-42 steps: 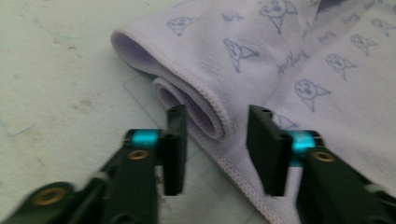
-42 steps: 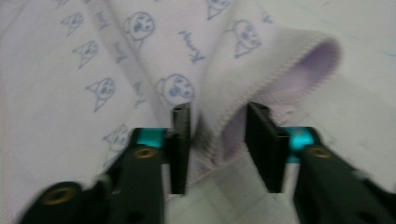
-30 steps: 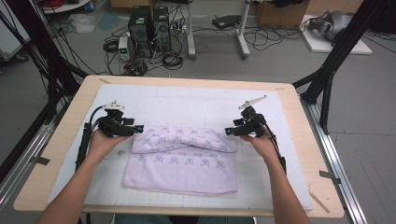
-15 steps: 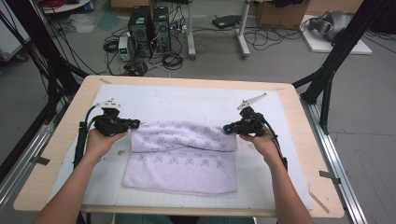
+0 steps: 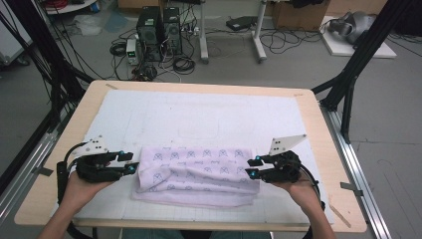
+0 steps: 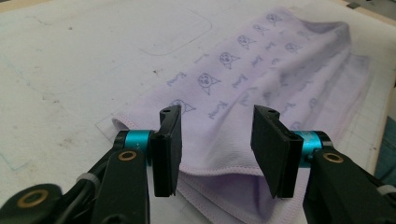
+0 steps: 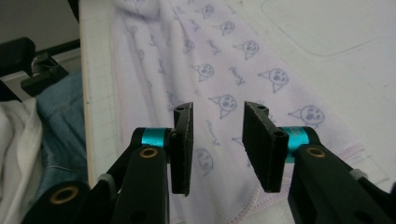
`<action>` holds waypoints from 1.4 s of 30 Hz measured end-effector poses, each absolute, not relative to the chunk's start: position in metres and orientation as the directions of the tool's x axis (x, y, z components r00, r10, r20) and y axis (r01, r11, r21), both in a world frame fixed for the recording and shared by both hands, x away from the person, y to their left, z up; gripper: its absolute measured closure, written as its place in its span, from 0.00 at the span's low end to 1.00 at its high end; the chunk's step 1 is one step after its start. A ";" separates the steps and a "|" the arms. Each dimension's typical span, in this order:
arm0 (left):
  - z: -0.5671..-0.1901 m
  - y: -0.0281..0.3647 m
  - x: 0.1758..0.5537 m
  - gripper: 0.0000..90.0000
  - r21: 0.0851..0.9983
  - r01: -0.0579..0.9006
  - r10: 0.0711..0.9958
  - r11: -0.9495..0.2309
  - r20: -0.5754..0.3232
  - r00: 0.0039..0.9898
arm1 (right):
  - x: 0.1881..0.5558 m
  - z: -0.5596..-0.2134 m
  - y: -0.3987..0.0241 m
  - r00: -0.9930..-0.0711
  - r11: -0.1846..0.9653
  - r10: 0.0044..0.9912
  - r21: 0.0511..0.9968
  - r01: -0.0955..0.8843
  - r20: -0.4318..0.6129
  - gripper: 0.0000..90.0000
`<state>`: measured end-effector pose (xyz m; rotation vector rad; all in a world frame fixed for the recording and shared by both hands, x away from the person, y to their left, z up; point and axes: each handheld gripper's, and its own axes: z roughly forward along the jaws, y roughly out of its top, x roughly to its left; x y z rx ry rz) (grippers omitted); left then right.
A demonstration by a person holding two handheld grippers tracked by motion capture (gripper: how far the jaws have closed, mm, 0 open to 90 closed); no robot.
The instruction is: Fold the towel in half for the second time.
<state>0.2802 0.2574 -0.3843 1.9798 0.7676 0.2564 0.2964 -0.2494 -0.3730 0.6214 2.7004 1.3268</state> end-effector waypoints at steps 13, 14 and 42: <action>-0.427 0.226 0.284 0.93 0.729 0.444 0.536 -0.522 -0.124 0.835 | 0.299 -0.425 -0.231 -0.918 0.647 0.376 0.673 0.359 0.128 0.75; -0.427 0.227 0.285 0.95 0.733 0.446 0.541 -0.514 -0.126 0.831 | 0.299 -0.425 -0.230 -0.919 0.657 0.372 0.662 0.360 0.131 0.85; -0.424 0.224 0.272 0.99 0.698 0.429 0.514 -0.574 -0.101 0.852 | 0.283 -0.429 -0.223 -0.947 0.687 0.310 0.669 0.285 0.086 0.90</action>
